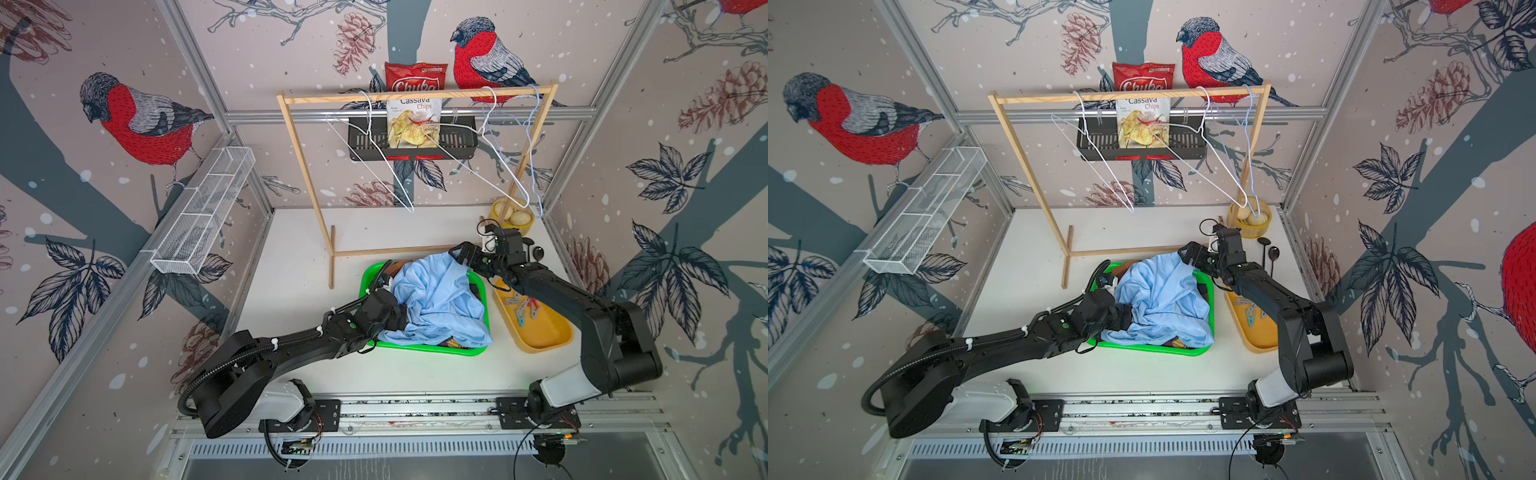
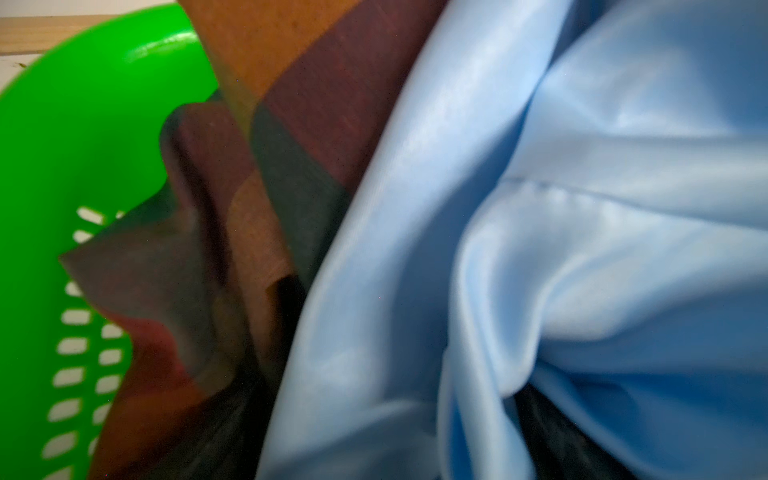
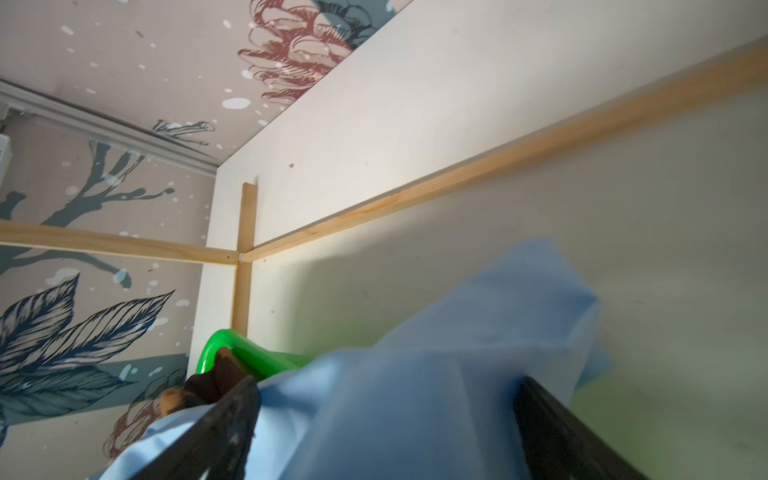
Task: Remove the clothespins securing long-sleeve shirts to the hanger
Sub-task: Adjust the long-sleeve shirt at the bin.
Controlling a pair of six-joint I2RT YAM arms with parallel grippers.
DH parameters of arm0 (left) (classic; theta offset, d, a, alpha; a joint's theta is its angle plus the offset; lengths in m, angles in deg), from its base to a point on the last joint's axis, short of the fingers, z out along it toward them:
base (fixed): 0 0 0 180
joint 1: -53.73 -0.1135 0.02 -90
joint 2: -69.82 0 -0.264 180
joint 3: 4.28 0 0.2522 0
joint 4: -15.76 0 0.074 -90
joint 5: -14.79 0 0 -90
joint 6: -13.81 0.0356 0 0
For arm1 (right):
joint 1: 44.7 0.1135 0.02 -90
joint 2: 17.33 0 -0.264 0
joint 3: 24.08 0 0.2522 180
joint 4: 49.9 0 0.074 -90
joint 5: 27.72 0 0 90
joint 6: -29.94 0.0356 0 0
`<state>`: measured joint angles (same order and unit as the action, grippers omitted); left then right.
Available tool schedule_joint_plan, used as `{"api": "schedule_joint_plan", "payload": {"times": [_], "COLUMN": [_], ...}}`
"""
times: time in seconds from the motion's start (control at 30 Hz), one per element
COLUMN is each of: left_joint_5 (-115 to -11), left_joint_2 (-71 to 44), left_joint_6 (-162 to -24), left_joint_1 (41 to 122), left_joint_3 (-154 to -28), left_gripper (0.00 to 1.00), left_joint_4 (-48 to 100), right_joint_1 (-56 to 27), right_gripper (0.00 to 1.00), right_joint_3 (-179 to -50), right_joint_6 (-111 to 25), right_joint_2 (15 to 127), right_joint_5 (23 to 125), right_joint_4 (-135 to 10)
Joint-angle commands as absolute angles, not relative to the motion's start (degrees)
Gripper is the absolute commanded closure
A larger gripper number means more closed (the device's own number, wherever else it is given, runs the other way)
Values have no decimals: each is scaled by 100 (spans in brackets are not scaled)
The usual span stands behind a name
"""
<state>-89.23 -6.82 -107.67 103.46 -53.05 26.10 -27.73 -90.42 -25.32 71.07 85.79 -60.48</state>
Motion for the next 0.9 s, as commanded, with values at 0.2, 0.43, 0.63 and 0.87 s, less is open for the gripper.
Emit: {"api": "schedule_joint_plan", "payload": {"times": [0.2, 0.43, 0.63, 0.87], "left_joint_5": [-8822, -9068, -9262, -9534], "left_joint_2": [-923, -648, -130, 726], "left_joint_6": [-10981, -10910, -10924, -10903], "left_joint_1": [10417, 10444, 10441, 10439], "left_joint_3": [-5496, -5742, -5768, -5592], "left_gripper": [10, 9, 8, 8], "left_joint_4": [2556, 2798, 3072, 3639], "right_joint_1": [-2251, -1466, -660, 276], "right_gripper": [85, 100, 100, 100], "right_joint_3": [-9109, -9197, -8733, -7916], "right_joint_6": [-2123, -2336, -2217, -2039], "right_joint_2": [6952, 5644, 4630, 4448], "right_joint_5": [9612, 9110, 8586, 7666], "right_joint_4": [-5288, -6162, -6558, -6686]}}
